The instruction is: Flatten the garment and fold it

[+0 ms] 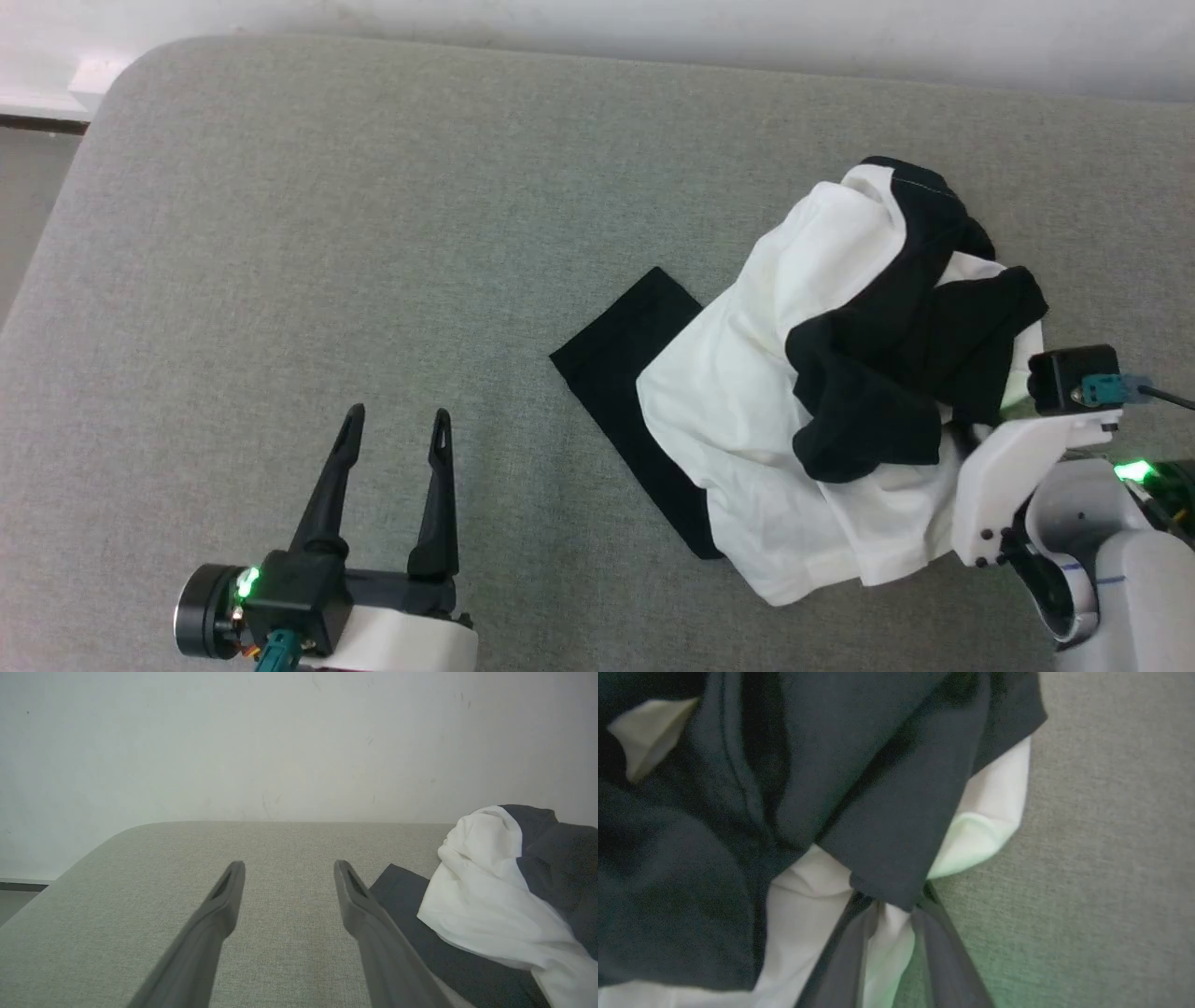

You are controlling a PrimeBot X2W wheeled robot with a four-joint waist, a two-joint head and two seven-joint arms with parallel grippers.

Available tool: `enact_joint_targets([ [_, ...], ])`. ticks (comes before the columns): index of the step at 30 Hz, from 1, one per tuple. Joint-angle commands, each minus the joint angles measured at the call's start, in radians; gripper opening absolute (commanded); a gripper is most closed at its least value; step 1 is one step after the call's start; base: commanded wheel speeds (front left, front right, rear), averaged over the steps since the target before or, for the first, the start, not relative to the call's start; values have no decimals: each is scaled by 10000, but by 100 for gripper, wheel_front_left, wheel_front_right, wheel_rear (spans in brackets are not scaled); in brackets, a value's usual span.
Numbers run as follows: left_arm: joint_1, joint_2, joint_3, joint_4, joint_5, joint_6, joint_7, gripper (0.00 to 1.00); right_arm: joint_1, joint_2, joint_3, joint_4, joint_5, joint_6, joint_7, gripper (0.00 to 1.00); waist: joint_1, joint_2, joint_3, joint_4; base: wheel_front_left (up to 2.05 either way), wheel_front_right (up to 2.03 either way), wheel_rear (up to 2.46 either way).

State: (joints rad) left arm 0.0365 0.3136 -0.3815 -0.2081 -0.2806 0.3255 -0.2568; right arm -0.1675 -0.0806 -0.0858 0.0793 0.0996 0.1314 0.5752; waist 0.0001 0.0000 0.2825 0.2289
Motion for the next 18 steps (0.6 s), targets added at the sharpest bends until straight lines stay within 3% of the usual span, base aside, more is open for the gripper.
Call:
enact_joint_targets([
  [1, -125, -63, 51, 56, 102, -73, -49, 100, -8, 105, 81, 284, -79, -7, -78, 0, -1, 0, -49, 14, 0, 0, 0],
  [6, 48, -156, 283, 165, 142, -202, -49, 100, -741, -113, 136, -132, -122, -7, -1001, 0, -1, 0, -530, -357, 0, 0, 0],
  [11, 281, -285, 478, 175, 151, -286, -49, 100, -1069, -566, -630, -1512, -34, -7, -1283, 0, -1, 0, -1106, -744, 0, 0, 0],
  [15, 518, -352, 566, 146, 190, -342, -49, 100, -161, -704, -1689, -2815, -82, -7, -810, 0, -1, 0, -1277, -934, 0, 0, 0],
  [18, 632, -380, 640, 122, 214, -401, -49, 100, 1190, -420, -2684, -3480, -37, -7, -451, 0, -1, 0, -1288, -1000, 0, 0, 0],
])
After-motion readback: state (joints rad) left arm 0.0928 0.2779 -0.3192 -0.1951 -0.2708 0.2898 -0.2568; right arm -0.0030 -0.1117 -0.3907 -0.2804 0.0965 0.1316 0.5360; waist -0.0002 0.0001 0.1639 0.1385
